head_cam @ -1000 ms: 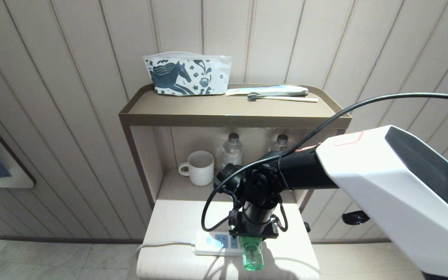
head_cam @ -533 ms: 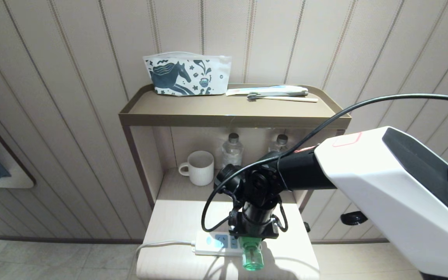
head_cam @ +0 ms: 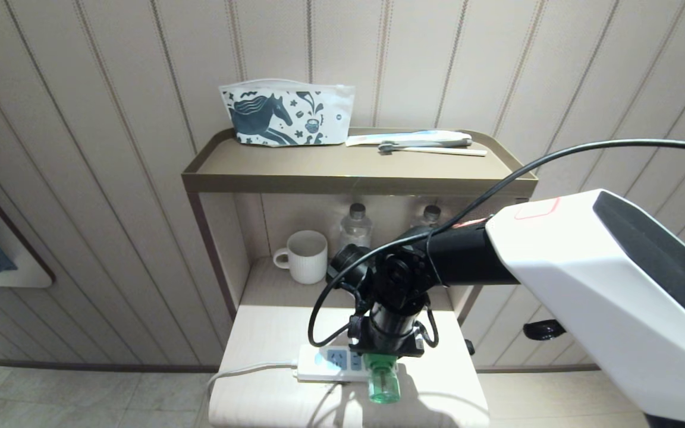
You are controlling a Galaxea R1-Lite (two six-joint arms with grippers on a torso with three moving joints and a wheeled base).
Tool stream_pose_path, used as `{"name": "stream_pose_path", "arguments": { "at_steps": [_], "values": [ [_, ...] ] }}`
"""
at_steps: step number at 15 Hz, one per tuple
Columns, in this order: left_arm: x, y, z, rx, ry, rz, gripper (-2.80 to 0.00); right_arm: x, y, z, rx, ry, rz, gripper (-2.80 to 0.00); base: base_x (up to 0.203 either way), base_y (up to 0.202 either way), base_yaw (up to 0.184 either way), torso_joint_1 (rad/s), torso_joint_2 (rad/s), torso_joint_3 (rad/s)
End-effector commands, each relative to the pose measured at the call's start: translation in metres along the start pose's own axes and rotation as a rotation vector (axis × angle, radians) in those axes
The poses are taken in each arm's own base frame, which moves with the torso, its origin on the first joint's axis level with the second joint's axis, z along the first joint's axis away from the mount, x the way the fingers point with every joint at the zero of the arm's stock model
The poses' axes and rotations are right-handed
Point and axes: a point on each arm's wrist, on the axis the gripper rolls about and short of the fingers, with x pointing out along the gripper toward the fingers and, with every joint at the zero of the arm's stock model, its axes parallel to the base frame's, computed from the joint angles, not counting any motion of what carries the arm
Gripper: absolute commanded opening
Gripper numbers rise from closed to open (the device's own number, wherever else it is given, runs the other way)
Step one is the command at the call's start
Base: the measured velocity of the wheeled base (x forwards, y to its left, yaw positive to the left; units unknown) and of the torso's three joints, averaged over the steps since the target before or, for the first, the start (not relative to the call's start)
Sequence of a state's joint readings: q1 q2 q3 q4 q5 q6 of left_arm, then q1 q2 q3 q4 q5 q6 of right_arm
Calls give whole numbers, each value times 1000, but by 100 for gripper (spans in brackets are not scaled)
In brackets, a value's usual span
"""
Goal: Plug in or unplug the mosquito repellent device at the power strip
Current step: Hold the socket with your left hand and unplug it with your right hand
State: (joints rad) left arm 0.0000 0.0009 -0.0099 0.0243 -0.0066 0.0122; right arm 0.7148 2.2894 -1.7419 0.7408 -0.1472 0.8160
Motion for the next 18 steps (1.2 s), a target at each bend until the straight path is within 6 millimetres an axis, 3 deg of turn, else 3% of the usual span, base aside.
{"name": "stream_pose_path", "arguments": {
  "at_steps": [1,3,5,7,9,11,14,16,18],
  "values": [
    [-5,0,17,-2,-57,-1,-280,2,-3,2,12,4,-11,-280,0,0,0,0,0,0],
    [-10,1,58,-14,-98,-5,-280,3,-3,1,9,7,-13,-280,0,0,0,0,0,0],
    [6,1,94,-21,-26,-11,-280,1,-2,2,5,1,-5,-280,0,0,0,0,0,0],
    [46,1,116,-29,149,-42,-280,0,1,2,2,-3,2,-280,0,0,0,0,0,0],
    [102,-2,117,-54,386,-140,-280,-1,3,1,-3,-6,7,-280,0,0,0,0,0,0],
    [155,-8,98,-98,621,-268,-280,0,5,2,-8,-10,10,-280,0,0,0,0,0,0],
    [219,-39,41,-92,911,-448,-280,-1,8,4,-10,-19,18,-280,0,0,0,0,0,0],
    [241,-79,-2,12,959,-544,-280,3,8,4,-10,-16,14,-280,0,0,0,0,0,0],
    [245,-124,-31,132,908,-617,-280,7,10,4,-13,-11,10,-280,0,0,0,0,0,0]
  ]
}}
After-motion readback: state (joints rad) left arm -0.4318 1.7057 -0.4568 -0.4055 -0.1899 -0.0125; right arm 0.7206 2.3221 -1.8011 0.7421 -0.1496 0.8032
